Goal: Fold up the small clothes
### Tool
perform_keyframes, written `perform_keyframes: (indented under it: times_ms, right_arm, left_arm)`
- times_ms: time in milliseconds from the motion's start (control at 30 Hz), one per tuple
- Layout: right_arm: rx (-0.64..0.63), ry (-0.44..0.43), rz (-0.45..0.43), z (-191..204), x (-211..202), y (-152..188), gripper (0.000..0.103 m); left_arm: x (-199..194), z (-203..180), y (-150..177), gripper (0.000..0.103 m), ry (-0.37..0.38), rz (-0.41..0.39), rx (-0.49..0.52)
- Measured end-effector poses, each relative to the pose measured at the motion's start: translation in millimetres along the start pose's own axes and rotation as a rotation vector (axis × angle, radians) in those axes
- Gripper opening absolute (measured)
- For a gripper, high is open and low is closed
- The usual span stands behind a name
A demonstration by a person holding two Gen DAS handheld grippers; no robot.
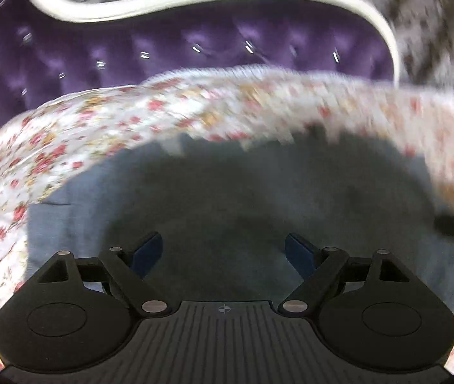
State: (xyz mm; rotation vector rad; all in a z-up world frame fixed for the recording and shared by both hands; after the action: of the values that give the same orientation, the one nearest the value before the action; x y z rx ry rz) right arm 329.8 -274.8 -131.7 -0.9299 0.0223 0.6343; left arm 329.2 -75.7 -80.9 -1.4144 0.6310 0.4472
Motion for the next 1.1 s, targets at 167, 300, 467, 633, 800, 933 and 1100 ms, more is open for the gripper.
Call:
perform_keyframes:
  times_ms: [167, 300, 467, 633, 800, 933, 1100]
  right_arm:
    - [-0.007, -0.004, 0.002, 0, 0, 0, 0.102]
    - [-0.008, -0.004, -0.004, 0, -1, 1, 0.103]
    - [-0.005, 0.017, -0.007, 2, 1, 1, 0.102]
    - [0.036, 0.091, 0.056, 2, 7, -10, 0.084]
    - [0.008, 0.237, 0.142, 1, 11, -19, 0.035]
    - [-0.001, 0.325, 0.144, 13, 11, -23, 0.029]
    - [-0.165, 0.402, 0.156, 77, 26, -38, 0.027]
  left_arm:
    - [15, 3, 16, 0.096, -0.035, -0.011, -0.060]
    - [9, 11, 11, 0.091, 0.003, 0.000, -0.083]
    - [-30, 35, 21, 0.090, -0.016, -0.025, -0.140]
    - [-72, 71, 53, 0.090, -0.053, -0.043, -0.162]
    - [-107, 101, 88, 0.090, -0.063, -0.044, -0.204]
    - [-127, 122, 109, 0.090, -0.063, -0.032, -0.246]
    - [-144, 140, 123, 0.090, -0.053, -0.040, -0.283]
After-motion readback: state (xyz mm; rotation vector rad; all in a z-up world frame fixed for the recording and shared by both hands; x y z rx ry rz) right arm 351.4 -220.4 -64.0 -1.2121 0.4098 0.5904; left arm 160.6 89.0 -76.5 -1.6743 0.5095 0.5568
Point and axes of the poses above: each gripper's, at about its wrist camera, not at the fingertips, and x roughly the way its jaws point, z to its left, y to its underside, the point moved 3 cm from there along x, roughly the way its jaws point, and after that the axes turned 10 degrees about -z, right-handed, at the moved point
